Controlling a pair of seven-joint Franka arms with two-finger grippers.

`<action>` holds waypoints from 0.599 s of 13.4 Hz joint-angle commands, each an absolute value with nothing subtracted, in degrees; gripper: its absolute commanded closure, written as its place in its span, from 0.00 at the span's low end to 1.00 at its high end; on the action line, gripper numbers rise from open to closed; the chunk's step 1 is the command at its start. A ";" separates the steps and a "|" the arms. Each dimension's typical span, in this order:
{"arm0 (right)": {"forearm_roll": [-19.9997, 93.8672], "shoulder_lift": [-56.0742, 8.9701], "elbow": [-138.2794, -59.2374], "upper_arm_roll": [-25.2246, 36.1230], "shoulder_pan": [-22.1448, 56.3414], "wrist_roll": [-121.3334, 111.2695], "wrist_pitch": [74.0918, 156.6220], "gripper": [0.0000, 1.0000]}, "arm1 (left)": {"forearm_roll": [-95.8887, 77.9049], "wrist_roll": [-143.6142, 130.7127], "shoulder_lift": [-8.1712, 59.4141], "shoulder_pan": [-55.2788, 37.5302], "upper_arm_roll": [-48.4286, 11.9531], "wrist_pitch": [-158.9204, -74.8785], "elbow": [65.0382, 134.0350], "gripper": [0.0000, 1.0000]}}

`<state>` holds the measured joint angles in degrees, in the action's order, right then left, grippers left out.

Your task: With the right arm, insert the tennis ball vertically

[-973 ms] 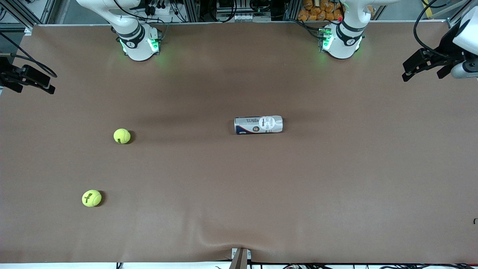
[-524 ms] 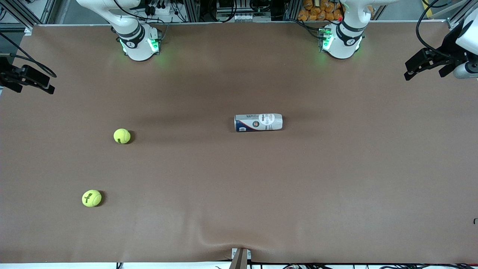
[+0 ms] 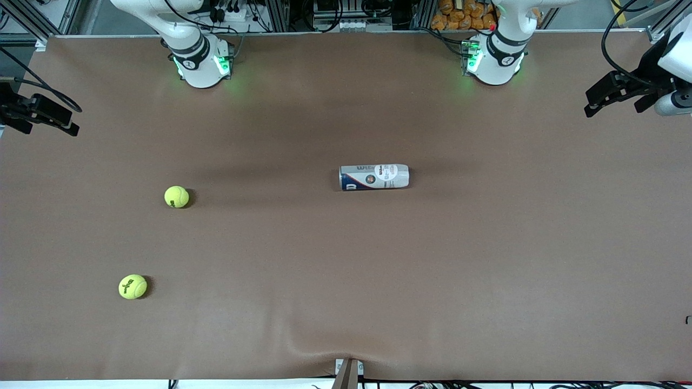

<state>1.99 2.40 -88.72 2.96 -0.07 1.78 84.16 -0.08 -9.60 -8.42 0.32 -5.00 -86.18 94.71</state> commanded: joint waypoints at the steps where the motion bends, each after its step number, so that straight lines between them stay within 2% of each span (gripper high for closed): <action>1: 1.32 2.99 -88.86 3.08 0.09 2.55 83.67 0.00 | 0.00 -8.44 -8.35 1.23 -5.45 -85.87 94.48 0.00; 8: 1.41 3.08 -88.77 3.08 -0.61 2.02 83.32 0.00 | 0.09 -8.26 -8.26 1.85 -5.45 -85.87 95.10 0.00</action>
<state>1.99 2.40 -88.72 3.16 -0.22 1.78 84.00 -0.08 -9.22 -8.18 1.25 -5.00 -86.18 94.84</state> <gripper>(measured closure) 0.000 0.000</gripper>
